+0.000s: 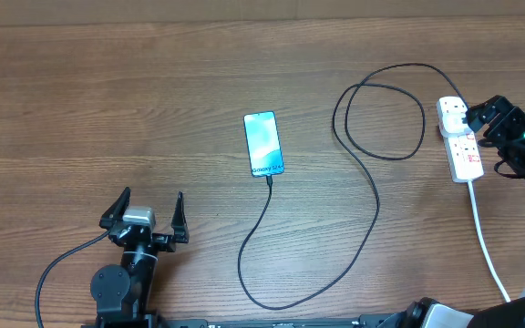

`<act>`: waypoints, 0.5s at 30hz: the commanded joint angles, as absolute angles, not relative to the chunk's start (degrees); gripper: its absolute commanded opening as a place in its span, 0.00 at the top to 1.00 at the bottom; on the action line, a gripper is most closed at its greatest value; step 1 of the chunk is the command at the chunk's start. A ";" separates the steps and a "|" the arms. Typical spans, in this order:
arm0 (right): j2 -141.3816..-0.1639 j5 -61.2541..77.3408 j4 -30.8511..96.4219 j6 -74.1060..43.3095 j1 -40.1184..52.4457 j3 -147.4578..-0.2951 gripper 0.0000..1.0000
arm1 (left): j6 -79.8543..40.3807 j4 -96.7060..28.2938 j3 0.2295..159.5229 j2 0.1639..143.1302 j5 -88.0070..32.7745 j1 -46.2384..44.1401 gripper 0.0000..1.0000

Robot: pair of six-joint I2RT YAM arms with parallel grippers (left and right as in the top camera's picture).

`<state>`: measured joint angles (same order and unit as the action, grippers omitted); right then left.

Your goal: Plug charger to phone and switch on socket

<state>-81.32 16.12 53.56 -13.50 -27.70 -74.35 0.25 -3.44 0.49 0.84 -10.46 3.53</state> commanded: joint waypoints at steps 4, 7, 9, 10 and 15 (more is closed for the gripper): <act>-80.79 16.12 53.25 -13.72 -27.49 -74.28 0.00 | 1.54 -3.62 0.30 0.25 -9.74 4.16 0.00; -80.79 16.10 53.23 -13.69 -27.49 -74.26 0.00 | 1.54 -3.62 0.30 0.25 -9.74 4.16 0.00; -80.79 16.10 53.10 -13.69 -27.49 -74.28 0.00 | 1.54 -3.62 0.30 0.25 -9.74 4.16 0.00; -80.79 16.12 53.23 -13.69 -27.49 -74.26 0.00 | 1.54 -3.62 0.30 0.25 -9.74 4.16 0.00; -80.79 16.14 52.66 -13.69 -27.42 -74.22 0.00 | 1.54 -3.62 0.30 0.25 -9.74 4.16 0.00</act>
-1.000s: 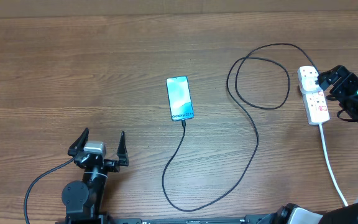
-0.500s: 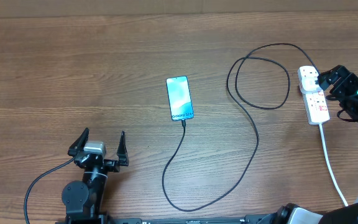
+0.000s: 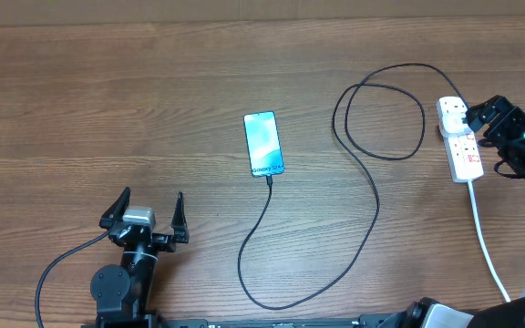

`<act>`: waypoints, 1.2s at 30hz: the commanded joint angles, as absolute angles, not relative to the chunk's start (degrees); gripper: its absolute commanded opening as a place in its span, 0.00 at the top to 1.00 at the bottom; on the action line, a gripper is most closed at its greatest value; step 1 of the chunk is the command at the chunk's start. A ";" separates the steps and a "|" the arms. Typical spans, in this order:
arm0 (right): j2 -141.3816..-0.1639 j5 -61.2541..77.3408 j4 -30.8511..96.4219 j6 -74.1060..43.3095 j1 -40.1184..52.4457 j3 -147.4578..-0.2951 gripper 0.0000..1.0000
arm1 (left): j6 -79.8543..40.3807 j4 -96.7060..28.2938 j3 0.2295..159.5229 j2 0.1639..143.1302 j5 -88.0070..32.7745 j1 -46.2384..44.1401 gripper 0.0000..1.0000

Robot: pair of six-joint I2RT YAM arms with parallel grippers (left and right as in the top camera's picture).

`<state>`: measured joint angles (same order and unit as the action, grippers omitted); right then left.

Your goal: Plug charger to phone and switch on socket

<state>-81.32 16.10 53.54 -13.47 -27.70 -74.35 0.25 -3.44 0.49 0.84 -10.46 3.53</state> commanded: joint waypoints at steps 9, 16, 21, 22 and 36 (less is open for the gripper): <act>-78.00 16.14 46.74 -13.72 -24.38 -69.80 0.00 | 1.52 -3.62 0.30 0.25 -9.74 4.16 0.00; -72.66 16.12 37.26 -13.72 -20.18 -61.39 0.00 | 1.54 -3.62 0.30 0.25 -9.74 4.16 0.00; -68.66 16.12 31.42 -13.72 -18.92 -56.42 0.00 | 1.54 -3.62 0.30 0.25 -9.74 4.16 0.00; -67.75 16.12 30.17 -13.72 -18.72 -55.40 0.00 | 1.54 -3.62 0.30 0.25 -9.74 4.16 0.00; -51.77 16.05 8.84 -13.50 -14.09 -37.82 0.00 | 1.54 -3.62 0.30 0.25 -9.74 4.16 0.00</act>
<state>-55.64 16.23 11.94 -13.50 -15.27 -41.67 0.25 -3.44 0.49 0.84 -10.44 3.53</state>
